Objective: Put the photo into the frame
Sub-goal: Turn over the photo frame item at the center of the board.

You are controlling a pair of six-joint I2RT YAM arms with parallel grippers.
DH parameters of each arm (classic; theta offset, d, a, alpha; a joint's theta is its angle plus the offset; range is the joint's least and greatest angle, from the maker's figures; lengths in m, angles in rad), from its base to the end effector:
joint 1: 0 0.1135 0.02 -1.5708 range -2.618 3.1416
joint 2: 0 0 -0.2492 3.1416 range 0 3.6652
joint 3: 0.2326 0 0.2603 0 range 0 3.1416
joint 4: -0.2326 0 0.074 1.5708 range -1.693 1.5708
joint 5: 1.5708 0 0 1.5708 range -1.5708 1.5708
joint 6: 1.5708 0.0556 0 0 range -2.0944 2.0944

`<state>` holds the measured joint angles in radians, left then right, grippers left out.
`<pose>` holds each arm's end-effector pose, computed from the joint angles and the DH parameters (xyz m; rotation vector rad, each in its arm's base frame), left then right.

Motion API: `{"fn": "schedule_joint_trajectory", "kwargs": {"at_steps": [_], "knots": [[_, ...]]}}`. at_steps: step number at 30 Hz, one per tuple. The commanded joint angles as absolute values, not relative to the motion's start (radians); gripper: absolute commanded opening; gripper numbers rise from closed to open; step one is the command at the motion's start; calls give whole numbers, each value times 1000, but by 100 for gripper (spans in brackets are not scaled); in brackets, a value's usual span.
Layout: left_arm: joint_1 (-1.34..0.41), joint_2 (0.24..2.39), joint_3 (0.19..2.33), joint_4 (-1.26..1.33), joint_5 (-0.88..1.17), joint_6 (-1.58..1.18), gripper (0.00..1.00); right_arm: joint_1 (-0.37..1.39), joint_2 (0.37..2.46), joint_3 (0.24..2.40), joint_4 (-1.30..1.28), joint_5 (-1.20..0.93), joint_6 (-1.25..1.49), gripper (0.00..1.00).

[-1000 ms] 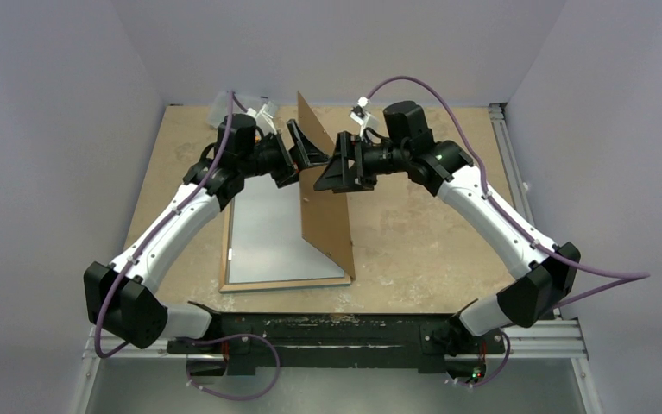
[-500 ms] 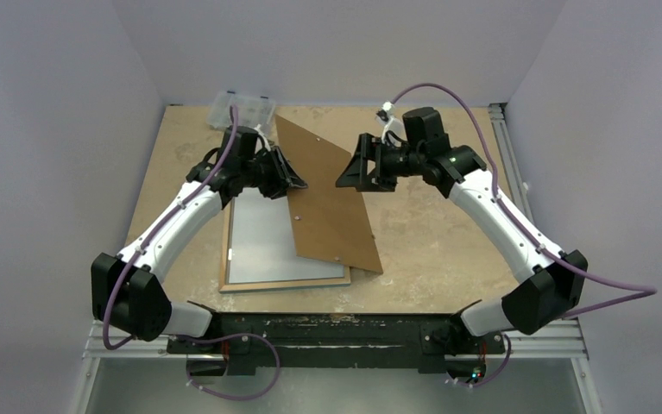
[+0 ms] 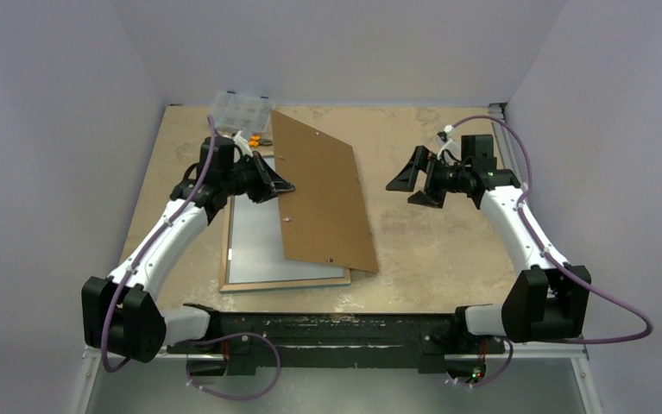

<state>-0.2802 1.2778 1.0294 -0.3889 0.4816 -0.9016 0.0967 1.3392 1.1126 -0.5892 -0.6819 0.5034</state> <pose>0.2883 -0.1098 0.2746 -0.4450 2.3445 -1.1478 0.2986 0.0642 0.2723 0.1539 2.4164 1.0937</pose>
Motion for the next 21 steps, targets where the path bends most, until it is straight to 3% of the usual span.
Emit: {"fn": "schedule_joint_trajectory", "kwargs": {"at_steps": [1,14,21], "knots": [[-198,1171,999,-172,661,-972,0,45,1326,1048,-477,-832,471,97],[-85,1057,1029,-24,964,-1067,0,35,1379,983,-183,-1096,626,94],[-84,1056,1022,95,1034,-1152,0,35,1366,937,182,-1210,884,88]]}}
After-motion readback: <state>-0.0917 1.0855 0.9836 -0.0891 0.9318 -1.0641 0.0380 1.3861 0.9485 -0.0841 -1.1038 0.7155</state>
